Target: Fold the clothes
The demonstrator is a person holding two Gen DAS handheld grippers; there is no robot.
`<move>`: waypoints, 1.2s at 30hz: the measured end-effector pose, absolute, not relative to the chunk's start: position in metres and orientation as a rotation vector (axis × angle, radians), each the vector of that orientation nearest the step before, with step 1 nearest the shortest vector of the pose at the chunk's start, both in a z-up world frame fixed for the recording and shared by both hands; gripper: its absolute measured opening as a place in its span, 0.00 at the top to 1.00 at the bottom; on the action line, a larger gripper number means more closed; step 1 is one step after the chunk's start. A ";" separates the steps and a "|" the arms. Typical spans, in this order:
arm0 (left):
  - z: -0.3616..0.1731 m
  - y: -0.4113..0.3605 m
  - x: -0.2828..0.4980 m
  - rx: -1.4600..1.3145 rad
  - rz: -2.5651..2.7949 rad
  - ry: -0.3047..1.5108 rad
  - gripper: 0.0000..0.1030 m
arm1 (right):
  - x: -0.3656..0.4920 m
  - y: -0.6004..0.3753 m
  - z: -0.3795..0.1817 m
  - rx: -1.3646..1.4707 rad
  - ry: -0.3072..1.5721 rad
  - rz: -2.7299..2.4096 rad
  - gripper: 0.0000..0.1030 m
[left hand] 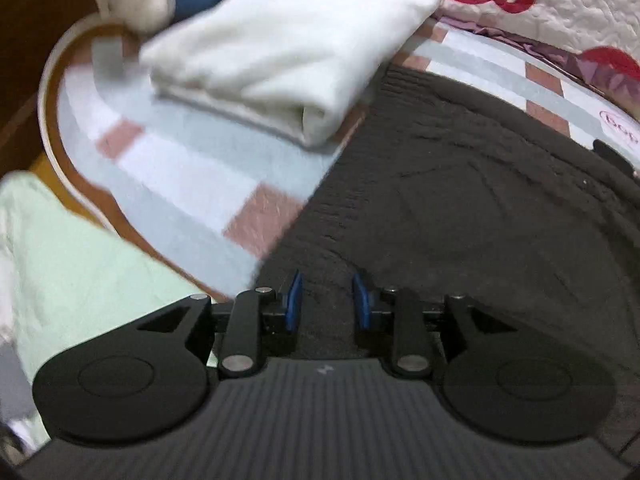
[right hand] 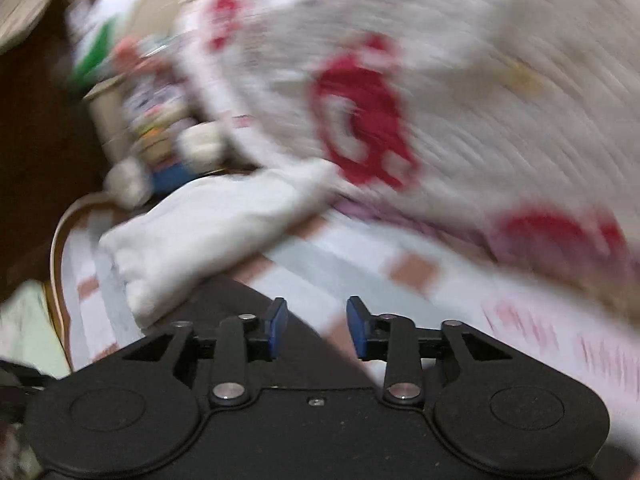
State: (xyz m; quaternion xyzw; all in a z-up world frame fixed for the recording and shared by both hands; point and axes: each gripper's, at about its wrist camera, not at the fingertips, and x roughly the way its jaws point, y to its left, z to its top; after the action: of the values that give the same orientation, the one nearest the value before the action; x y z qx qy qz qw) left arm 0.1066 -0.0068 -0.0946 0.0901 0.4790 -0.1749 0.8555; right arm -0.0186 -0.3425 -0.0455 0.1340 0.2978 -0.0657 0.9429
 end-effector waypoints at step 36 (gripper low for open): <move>-0.073 -0.210 -0.144 0.332 -1.211 0.791 0.38 | -0.530 -0.476 -0.157 1.389 0.147 -0.889 0.31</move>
State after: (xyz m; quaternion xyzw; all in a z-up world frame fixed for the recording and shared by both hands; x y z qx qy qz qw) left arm -0.1443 -0.2100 -0.0726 0.1512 0.3602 -0.5516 0.7370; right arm -0.5303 -0.4758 -0.1571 0.6180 0.0656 -0.3952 0.6764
